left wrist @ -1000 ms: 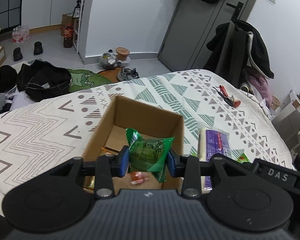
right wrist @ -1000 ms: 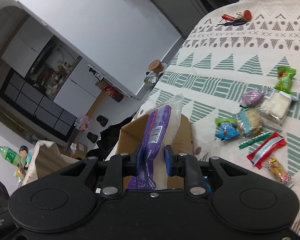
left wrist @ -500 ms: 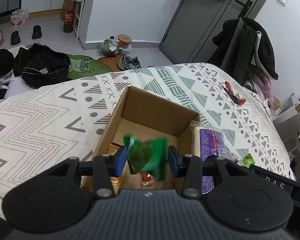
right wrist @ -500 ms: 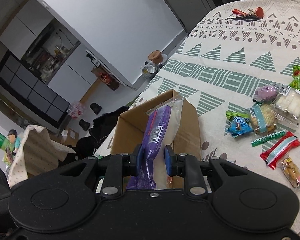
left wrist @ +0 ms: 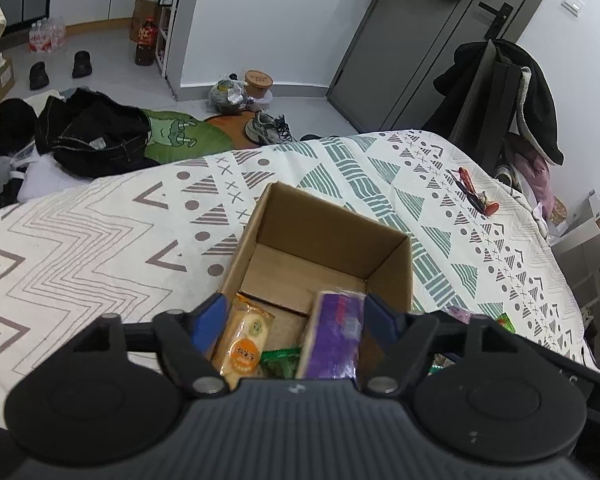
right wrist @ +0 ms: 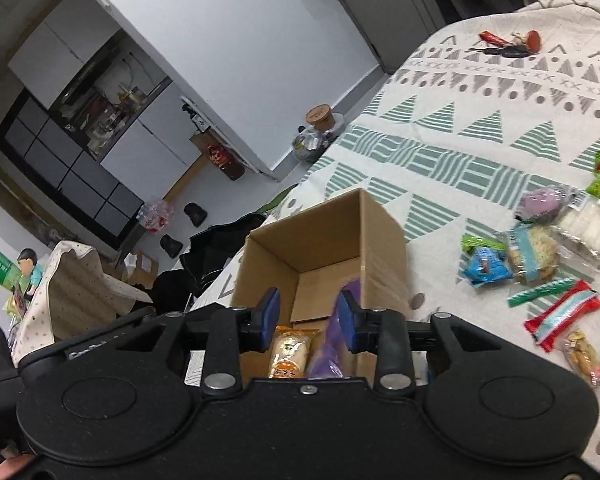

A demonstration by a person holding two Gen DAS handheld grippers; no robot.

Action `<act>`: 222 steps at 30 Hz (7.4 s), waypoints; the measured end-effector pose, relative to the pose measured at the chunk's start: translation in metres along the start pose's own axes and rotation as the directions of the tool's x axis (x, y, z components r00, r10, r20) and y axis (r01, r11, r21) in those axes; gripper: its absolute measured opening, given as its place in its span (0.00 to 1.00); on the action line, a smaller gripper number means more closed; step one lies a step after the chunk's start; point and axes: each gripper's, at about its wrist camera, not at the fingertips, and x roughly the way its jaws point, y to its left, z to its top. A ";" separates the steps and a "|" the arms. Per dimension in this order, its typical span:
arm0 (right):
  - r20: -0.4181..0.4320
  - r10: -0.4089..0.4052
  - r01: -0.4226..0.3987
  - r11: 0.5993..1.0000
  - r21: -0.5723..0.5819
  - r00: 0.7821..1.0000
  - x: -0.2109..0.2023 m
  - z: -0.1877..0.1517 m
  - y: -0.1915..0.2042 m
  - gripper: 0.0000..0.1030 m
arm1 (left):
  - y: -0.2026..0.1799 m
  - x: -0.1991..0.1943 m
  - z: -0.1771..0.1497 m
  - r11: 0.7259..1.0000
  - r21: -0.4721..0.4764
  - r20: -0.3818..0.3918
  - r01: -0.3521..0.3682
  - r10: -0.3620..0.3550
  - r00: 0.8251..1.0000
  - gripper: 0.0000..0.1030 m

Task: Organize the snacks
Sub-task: 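Carry the green packet and purple bar into the box and release both, then grasp the blue packet with the left tool while the right tool grasps a small clear packet, then carry the blue packet and clear packet into the cardboard box and open both tools, then move both tools out of the box back over the snack pile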

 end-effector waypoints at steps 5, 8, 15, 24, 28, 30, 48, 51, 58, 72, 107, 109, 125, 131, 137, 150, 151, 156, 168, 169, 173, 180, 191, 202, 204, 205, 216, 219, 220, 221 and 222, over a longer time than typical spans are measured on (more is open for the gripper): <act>-0.004 -0.032 0.032 0.998 0.048 0.999 -0.012 0.004 -0.016 0.43 | -0.014 -0.009 -0.001 0.999 0.032 0.016 -0.027 0.026 1.000 0.84; 0.005 -0.034 0.034 0.997 0.070 0.999 -0.022 0.006 -0.023 0.49 | -0.023 -0.013 -0.002 0.998 0.049 0.021 -0.034 0.033 0.999 0.87; 0.022 -0.029 0.026 0.993 0.111 0.999 -0.041 0.010 -0.040 0.58 | -0.047 -0.019 -0.009 0.995 0.091 0.029 -0.032 0.030 0.999 0.89; 0.018 -0.074 0.069 0.976 0.208 0.997 -0.065 0.011 -0.076 0.82 | -0.080 -0.024 -0.021 0.989 0.143 0.045 -0.027 0.021 0.999 0.93; 0.020 -0.101 0.091 0.954 0.286 0.995 -0.077 0.008 -0.100 0.84 | -0.096 -0.021 -0.029 0.986 0.165 0.025 -0.017 0.013 1.000 0.94; 0.024 -0.094 0.081 0.945 0.316 0.995 -0.082 0.008 -0.108 0.84 | -0.102 -0.019 -0.033 0.985 0.171 0.018 -0.014 0.011 1.000 0.94; -0.008 -0.148 0.134 0.876 0.463 0.989 -0.090 -0.005 -0.151 0.60 | -0.140 -0.003 -0.064 0.981 0.185 -0.029 0.056 -0.051 0.998 0.80; -0.023 -0.153 0.146 0.870 0.471 0.988 -0.085 -0.007 -0.154 0.53 | -0.143 0.007 -0.071 0.980 0.187 -0.055 0.060 -0.050 0.997 0.73; -0.077 -0.184 0.198 0.853 0.484 0.980 -0.068 -0.014 -0.167 0.44 | -0.146 0.033 -0.084 0.985 0.168 -0.094 0.034 -0.019 0.995 0.63; -0.151 -0.232 0.276 0.843 0.462 0.961 -0.046 -0.022 -0.174 0.40 | -0.149 0.066 -0.106 0.986 0.168 -0.074 -0.020 0.033 0.997 0.57; -0.164 -0.395 0.424 0.877 0.225 0.904 -0.012 -0.030 -0.148 0.18 | -0.114 0.105 -0.132 0.989 0.038 -0.027 -0.145 0.146 0.989 0.33; -0.149 -0.387 0.413 0.879 0.239 0.910 -0.016 -0.029 -0.147 0.18 | -0.114 0.100 -0.131 0.990 0.035 -0.020 -0.138 0.139 0.990 0.33; -0.019 -0.266 0.262 0.928 0.265 0.964 -0.049 -0.013 -0.127 0.18 | -0.134 0.041 -0.104 0.996 0.061 0.067 -0.060 0.056 0.996 0.33; 0.045 -0.191 0.174 0.951 0.257 0.980 -0.059 -0.006 -0.116 0.18 | -0.132 0.019 -0.091 0.997 0.067 0.099 -0.049 0.042 0.994 0.33; 0.079 -0.153 0.131 0.962 0.238 0.985 -0.062 -0.002 -0.102 0.17 | -0.124 0.001 -0.082 0.997 0.063 0.123 -0.043 0.035 0.992 0.33; 0.127 -0.065 0.043 0.985 0.166 0.990 -0.053 0.004 -0.062 0.17 | -0.085 -0.025 -0.052 0.998 0.021 0.167 -0.061 0.057 0.984 0.33; 0.128 -0.060 0.039 0.986 0.161 0.990 -0.052 0.004 -0.060 0.17 | -0.082 -0.027 -0.050 0.998 0.015 0.168 -0.062 0.058 0.984 0.33; 0.124 -0.035 0.017 0.990 0.142 0.992 -0.046 0.006 -0.047 0.17 | -0.062 -0.030 -0.045 0.997 -0.006 0.173 -0.074 0.074 0.982 0.33; 0.093 0.045 -0.053 0.995 0.089 0.995 -0.021 0.002 -0.015 0.18 | -0.015 -0.018 -0.031 0.994 -0.081 0.131 -0.067 0.077 0.988 0.33; 0.089 0.043 -0.051 0.995 0.084 0.995 -0.019 0.001 -0.013 0.18 | -0.012 -0.015 -0.031 0.994 -0.085 0.120 -0.062 0.072 0.990 0.33; 0.062 0.031 -0.036 0.997 0.070 0.998 -0.009 -0.002 -0.008 0.18 | -0.004 -0.008 -0.031 0.994 -0.099 0.102 -0.050 0.060 0.993 0.33; 0.006 0.046 -0.046 0.996 0.073 0.999 0.007 -0.007 0.000 0.26 | 0.003 0.004 -0.031 0.994 -0.107 0.072 -0.039 0.047 0.996 0.33; 0.016 -0.030 0.028 0.992 0.123 0.999 -0.003 -0.005 -0.018 0.52 | -0.010 0.011 -0.033 0.996 -0.082 0.036 0.018 -0.015 0.999 0.37; 0.025 -0.069 0.065 0.985 0.161 0.997 -0.021 0.003 -0.038 0.63 | -0.032 0.011 -0.036 0.999 -0.046 0.010 -0.009 0.010 1.000 0.54; 0.023 -0.079 0.074 0.984 0.165 0.997 -0.023 0.004 -0.042 0.66 | -0.036 0.009 -0.037 0.999 -0.039 0.009 -0.010 0.010 1.000 0.60; 0.021 -0.084 0.079 0.983 0.167 0.996 -0.025 0.005 -0.044 0.67 | -0.039 0.008 -0.038 0.999 -0.035 0.015 -0.013 0.014 1.000 0.66; 0.029 -0.099 0.090 0.971 0.221 0.995 -0.052 0.010 -0.069 0.78 | -0.081 0.002 -0.048 0.997 0.048 0.025 -0.053 0.052 0.998 0.83; 0.028 -0.106 0.096 0.966 0.239 0.994 -0.059 0.010 -0.078 0.85 | -0.094 0.000 -0.052 0.996 0.076 0.025 -0.055 0.053 0.998 0.85; 0.029 -0.109 0.098 0.964 0.247 0.994 -0.061 0.011 -0.081 0.86 | -0.098 0.000 -0.054 0.995 0.084 0.025 -0.056 0.054 0.998 0.85; 0.031 -0.108 0.097 0.962 0.255 0.994 -0.064 0.011 -0.084 0.87 | -0.101 0.000 -0.055 0.994 0.091 0.026 -0.058 0.056 0.998 0.86; 0.031 -0.104 0.092 0.960 0.263 0.994 -0.067 0.011 -0.087 0.89 | -0.106 0.000 -0.056 0.994 0.097 0.028 -0.060 0.057 0.998 0.86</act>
